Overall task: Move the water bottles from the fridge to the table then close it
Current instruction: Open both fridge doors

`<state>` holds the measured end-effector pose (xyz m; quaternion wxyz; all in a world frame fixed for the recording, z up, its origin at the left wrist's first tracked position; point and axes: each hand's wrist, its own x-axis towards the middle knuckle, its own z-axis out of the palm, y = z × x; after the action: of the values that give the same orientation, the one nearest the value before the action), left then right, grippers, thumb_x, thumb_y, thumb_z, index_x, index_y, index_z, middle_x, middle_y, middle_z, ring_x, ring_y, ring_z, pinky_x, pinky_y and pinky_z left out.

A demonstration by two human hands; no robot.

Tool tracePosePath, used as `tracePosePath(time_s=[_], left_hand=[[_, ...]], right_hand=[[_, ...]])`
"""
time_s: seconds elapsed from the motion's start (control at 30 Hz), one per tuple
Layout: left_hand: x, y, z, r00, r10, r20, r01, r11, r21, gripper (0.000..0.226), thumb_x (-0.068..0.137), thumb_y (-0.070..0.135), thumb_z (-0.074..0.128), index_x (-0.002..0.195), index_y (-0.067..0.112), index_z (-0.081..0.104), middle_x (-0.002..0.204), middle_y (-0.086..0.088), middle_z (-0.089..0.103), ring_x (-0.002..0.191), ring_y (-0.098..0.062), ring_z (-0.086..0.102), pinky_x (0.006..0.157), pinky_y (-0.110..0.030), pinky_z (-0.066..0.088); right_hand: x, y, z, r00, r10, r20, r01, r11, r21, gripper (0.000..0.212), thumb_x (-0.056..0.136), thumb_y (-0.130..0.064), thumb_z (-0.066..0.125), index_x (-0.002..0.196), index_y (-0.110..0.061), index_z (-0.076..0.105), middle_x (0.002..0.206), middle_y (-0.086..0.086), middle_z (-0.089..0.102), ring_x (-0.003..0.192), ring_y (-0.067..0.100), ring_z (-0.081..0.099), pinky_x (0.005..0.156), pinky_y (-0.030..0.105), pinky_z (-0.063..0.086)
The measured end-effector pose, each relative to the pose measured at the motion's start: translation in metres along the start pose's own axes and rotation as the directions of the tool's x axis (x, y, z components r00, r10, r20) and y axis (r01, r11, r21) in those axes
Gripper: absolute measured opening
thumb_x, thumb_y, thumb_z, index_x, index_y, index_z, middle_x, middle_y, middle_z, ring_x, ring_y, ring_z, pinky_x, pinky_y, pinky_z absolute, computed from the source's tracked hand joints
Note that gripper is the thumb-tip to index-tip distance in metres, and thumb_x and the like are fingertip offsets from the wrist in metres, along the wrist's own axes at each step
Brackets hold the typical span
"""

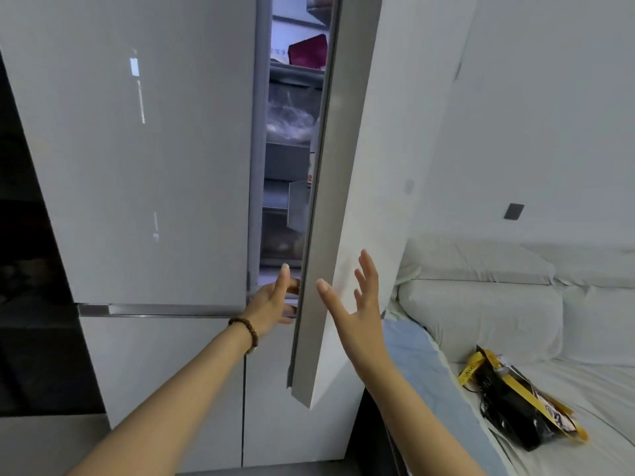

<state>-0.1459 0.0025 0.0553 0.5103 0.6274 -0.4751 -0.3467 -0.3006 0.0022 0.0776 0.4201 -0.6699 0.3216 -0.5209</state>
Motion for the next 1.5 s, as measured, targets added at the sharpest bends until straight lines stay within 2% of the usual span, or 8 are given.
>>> tracePosePath(time_s=[0.13,0.23,0.37,0.57,0.73,0.9,1.2,1.5], left_hand=[[-0.022,0.026,0.033,0.964,0.241,-0.112,-0.227,0.966,0.122,0.050,0.082,0.064,0.028,0.088,0.030,0.065,0.098,0.007,0.064,0.089,-0.012,0.062,0.080,-0.029,0.052],[-0.023,0.042,0.065,0.920,0.346,-0.183,-0.321,0.934,0.156,0.034,0.088,0.055,0.039,0.110,0.030,0.049,0.124,0.000,0.052,0.105,-0.014,0.054,0.082,-0.025,0.049],[-0.026,0.068,0.108,0.873,0.454,-0.178,-0.435,0.890,0.136,0.066,0.091,0.043,0.048,0.145,0.033,0.012,0.156,0.005,0.010,0.137,-0.014,0.023,0.104,-0.033,0.031],[-0.016,0.108,0.151,0.770,0.638,0.026,-0.599,0.709,0.373,0.077,0.084,0.067,0.034,0.144,0.040,-0.007,0.158,0.008,-0.010,0.146,-0.014,-0.001,0.113,-0.034,0.008],[0.000,0.134,0.190,0.756,0.614,0.228,-0.612,0.540,0.578,0.077,0.072,0.077,0.013,0.138,0.044,-0.012,0.156,0.011,-0.008,0.146,-0.017,-0.008,0.115,-0.040,-0.001],[0.011,0.142,0.221,0.767,0.599,0.231,-0.571,0.471,0.673,0.074,0.085,0.063,0.033,0.146,0.038,-0.002,0.159,0.002,0.004,0.146,-0.021,0.000,0.116,-0.041,-0.001],[0.015,0.144,0.244,0.745,0.637,0.197,-0.585,0.482,0.652,0.071,0.090,0.056,0.041,0.145,0.041,-0.001,0.158,0.001,0.007,0.145,-0.021,0.009,0.116,-0.039,0.004],[0.012,0.046,0.148,0.894,0.446,-0.042,-0.335,0.728,0.598,0.063,0.094,0.051,0.031,0.148,0.034,0.003,0.159,0.005,0.002,0.146,-0.017,0.004,0.118,-0.039,0.010]], right_hand=[[-0.007,-0.022,-0.047,0.992,-0.101,-0.073,0.093,0.991,-0.096,0.095,0.072,-0.052,0.071,0.146,-0.038,0.014,0.150,-0.023,0.018,0.140,-0.002,0.019,0.115,0.026,0.022],[-0.011,-0.030,-0.085,0.977,-0.127,-0.172,0.106,0.986,-0.125,0.098,0.070,-0.042,0.077,0.146,-0.031,0.016,0.152,-0.013,0.024,0.138,-0.005,0.022,0.111,0.010,0.022],[-0.011,-0.030,-0.138,0.952,-0.132,-0.275,0.077,0.977,-0.201,0.099,0.067,-0.045,0.078,0.144,-0.029,0.019,0.148,-0.014,0.028,0.131,-0.012,0.027,0.109,0.013,0.024],[0.002,-0.029,-0.210,0.925,-0.048,-0.377,-0.030,0.980,-0.197,0.112,0.061,-0.051,0.075,0.146,-0.025,0.007,0.153,-0.001,0.019,0.137,0.011,0.023,0.112,0.025,0.019],[0.022,-0.019,-0.261,0.905,0.053,-0.421,-0.130,0.979,-0.156,0.116,0.059,-0.059,0.072,0.147,-0.023,0.005,0.158,0.002,0.008,0.145,0.018,0.010,0.118,0.037,0.015],[0.037,-0.010,-0.299,0.910,0.099,-0.403,-0.174,0.973,-0.154,0.110,0.069,-0.052,0.074,0.148,-0.022,0.003,0.159,0.005,0.006,0.146,0.020,0.008,0.118,0.040,0.016],[0.033,-0.002,-0.313,0.908,0.084,-0.410,-0.169,0.970,-0.176,0.112,0.069,-0.055,0.072,0.149,-0.027,-0.001,0.160,-0.004,-0.001,0.146,0.015,0.005,0.118,0.038,0.014],[0.015,-0.043,-0.212,0.851,-0.439,-0.289,0.308,0.862,-0.402,0.085,0.078,-0.040,0.068,0.147,-0.021,0.021,0.156,-0.003,0.018,0.144,0.007,0.015,0.117,0.027,0.016]])
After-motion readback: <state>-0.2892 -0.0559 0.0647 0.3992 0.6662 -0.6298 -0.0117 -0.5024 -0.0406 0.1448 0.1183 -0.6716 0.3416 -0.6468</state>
